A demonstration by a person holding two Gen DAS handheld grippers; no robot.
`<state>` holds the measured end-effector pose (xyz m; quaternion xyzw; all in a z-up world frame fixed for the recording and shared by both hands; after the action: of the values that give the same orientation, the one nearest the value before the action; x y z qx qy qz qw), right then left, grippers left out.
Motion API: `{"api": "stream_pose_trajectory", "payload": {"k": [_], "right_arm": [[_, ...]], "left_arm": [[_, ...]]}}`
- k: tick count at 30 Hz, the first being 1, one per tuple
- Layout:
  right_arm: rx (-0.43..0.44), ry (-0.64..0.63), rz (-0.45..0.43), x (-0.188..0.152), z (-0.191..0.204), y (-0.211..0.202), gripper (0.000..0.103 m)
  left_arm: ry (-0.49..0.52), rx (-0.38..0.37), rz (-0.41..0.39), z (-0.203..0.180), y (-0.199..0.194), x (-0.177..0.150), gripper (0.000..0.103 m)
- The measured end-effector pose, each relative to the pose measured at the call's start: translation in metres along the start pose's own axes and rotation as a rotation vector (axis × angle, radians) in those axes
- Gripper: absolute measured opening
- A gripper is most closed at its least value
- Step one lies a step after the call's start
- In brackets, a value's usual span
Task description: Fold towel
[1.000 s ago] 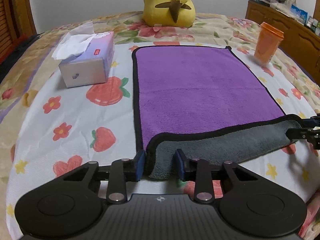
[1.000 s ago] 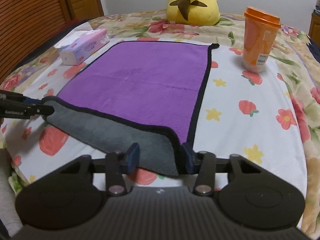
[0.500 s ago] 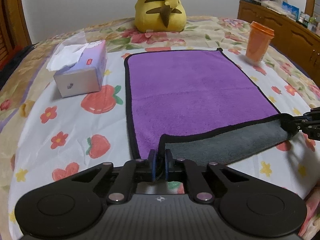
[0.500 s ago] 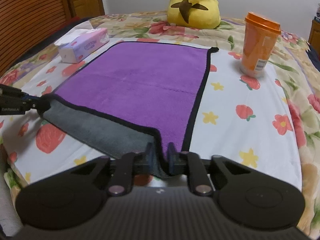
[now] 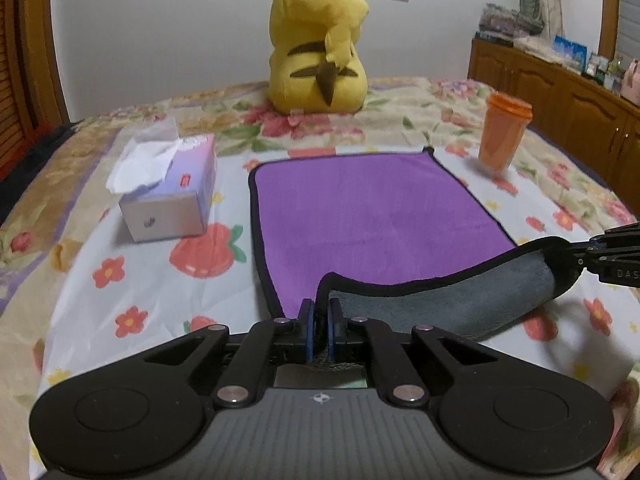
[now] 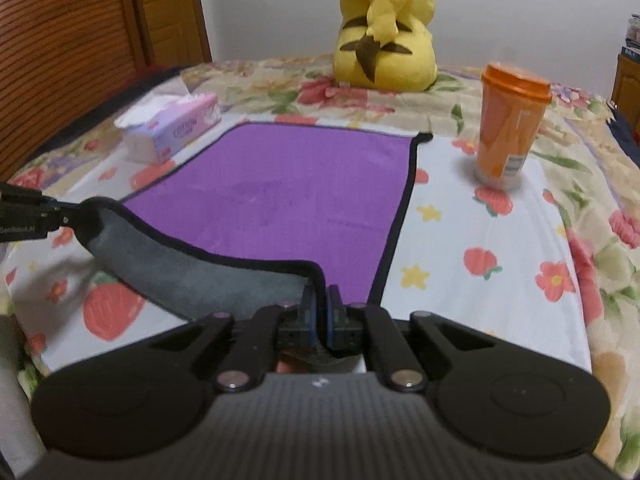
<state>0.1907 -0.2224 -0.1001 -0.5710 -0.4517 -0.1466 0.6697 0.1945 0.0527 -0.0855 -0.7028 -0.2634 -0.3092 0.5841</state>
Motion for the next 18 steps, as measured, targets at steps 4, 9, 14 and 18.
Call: {"api": "stream_pose_trajectory", "payload": {"k": [4,9,14,18], "right_arm": [[0.000,0.006,-0.028,0.006,-0.004,-0.002,0.006],[0.000,0.004,-0.060,0.013,-0.008,-0.003,0.005],[-0.006,-0.003,-0.085,0.020,-0.011,-0.002,0.006],[-0.007,-0.004,-0.103,0.025,-0.014,0.000,0.006]], "left_arm": [[-0.008,-0.006,-0.033,-0.001,-0.006,0.004,0.009],[-0.022,-0.012,-0.070,-0.002,-0.012,0.009,0.009],[-0.025,-0.017,-0.104,-0.003,-0.016,0.016,0.009],[-0.030,-0.023,-0.122,-0.004,-0.013,0.023,0.009]]}}
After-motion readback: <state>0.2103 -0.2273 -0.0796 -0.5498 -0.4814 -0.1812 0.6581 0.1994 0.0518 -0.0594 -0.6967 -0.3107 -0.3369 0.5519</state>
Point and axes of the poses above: each gripper's, at about its wrist camera, not at the fingertips, and y roughly the way its jaws point, z to its left, x to its top, the point moved 2 cm from there along y, roughly the way its jaws point, and after that the axes turned 10 degrees about -y, right-handed, at the moved point
